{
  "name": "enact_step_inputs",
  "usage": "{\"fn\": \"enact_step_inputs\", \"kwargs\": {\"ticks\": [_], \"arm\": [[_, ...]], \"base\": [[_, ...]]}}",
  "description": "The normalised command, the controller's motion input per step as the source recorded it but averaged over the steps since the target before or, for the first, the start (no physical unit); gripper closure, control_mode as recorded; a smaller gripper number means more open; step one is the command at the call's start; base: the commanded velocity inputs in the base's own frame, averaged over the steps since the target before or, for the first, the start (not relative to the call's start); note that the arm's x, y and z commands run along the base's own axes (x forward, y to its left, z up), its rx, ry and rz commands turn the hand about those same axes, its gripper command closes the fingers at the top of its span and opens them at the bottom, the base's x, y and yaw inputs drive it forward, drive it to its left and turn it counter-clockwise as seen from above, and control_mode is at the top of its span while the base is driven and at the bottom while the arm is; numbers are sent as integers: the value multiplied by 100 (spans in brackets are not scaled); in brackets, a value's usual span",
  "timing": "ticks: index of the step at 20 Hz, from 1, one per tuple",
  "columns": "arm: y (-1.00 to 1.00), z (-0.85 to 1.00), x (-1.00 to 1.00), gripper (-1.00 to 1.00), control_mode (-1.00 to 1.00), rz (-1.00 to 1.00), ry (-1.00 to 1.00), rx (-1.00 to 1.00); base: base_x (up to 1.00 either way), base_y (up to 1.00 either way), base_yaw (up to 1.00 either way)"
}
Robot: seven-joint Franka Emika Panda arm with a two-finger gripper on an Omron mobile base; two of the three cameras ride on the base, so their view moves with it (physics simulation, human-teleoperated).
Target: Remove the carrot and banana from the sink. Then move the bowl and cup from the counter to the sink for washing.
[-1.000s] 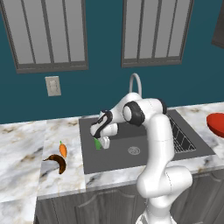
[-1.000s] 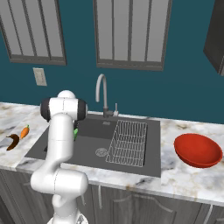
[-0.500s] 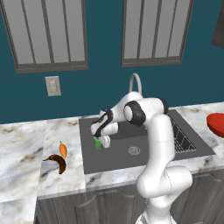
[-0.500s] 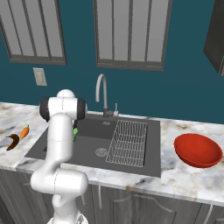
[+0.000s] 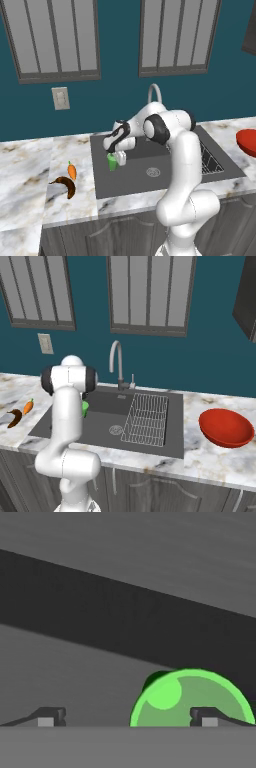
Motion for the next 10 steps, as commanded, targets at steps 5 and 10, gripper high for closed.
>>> {"fn": "enact_step_inputs", "kwargs": {"ticks": [5,10], "arm": [[-4,25,-17,-100,-100,-5,0,0],[-5,33,-18,-100,-100,-11,0,0]], "base": [[0,0,0],[0,0,0]]}}
